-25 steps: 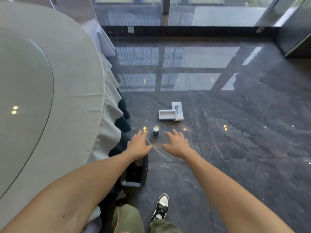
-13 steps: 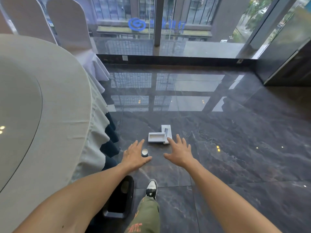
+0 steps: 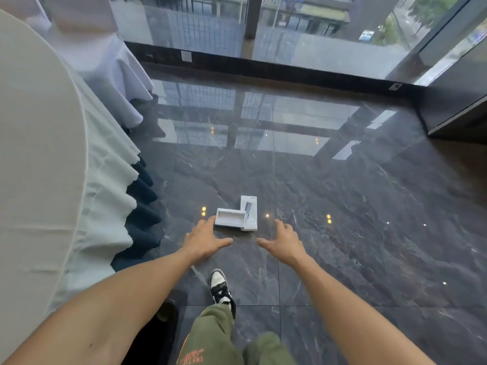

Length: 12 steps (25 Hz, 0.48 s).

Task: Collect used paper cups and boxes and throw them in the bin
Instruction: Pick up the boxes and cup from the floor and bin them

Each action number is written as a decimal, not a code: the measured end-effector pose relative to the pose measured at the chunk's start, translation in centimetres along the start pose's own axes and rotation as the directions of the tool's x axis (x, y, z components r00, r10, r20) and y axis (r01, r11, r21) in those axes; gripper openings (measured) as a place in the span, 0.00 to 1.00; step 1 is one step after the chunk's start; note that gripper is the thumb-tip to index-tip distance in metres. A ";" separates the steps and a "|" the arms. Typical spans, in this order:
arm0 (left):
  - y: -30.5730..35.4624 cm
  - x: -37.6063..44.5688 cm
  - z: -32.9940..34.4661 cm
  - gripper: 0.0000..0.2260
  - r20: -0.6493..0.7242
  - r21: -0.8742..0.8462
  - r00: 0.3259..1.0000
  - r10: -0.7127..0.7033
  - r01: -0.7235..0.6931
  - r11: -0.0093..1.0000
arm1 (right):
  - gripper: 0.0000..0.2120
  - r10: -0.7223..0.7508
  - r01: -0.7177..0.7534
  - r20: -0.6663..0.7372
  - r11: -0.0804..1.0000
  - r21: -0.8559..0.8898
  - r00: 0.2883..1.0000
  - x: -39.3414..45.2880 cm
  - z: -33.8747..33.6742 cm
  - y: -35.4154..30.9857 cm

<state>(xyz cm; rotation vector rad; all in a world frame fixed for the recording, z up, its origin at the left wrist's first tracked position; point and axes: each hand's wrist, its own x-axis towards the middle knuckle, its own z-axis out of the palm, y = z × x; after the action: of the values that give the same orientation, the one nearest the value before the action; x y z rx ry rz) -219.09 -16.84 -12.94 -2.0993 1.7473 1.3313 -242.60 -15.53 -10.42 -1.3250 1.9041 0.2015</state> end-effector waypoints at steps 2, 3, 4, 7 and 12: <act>0.6 2.3 -0.9 0.39 -0.002 -0.030 1.000 0.006 -0.006 1.000 | 0.45 0.027 -0.028 0.020 0.999 0.040 0.999 2.6 -0.7 0.0; 0.8 3.6 -1.0 0.39 0.007 -0.036 1.000 0.006 -0.006 0.999 | 0.46 0.034 -0.036 0.040 0.998 0.054 0.999 4.2 -0.8 0.2; 0.8 5.0 -1.0 0.39 0.018 -0.033 1.000 0.001 0.000 0.999 | 0.46 0.040 -0.043 0.056 0.997 0.059 0.998 5.8 -0.8 0.4; 0.2 9.9 0.7 0.41 0.024 -0.051 0.999 -0.024 0.025 0.998 | 0.47 0.055 -0.062 0.095 0.996 0.070 0.994 11.5 0.2 1.4; -1.8 21.0 8.2 0.44 0.016 -0.032 0.999 -0.036 0.036 0.999 | 0.48 0.044 -0.055 0.080 0.988 0.143 0.996 24.5 5.2 4.4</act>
<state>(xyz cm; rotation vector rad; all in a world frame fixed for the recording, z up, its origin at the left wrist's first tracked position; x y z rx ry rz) -222.98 -27.21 -32.62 -2.1200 1.6853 1.3714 -247.12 -28.49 -31.78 -1.1583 1.8526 0.1345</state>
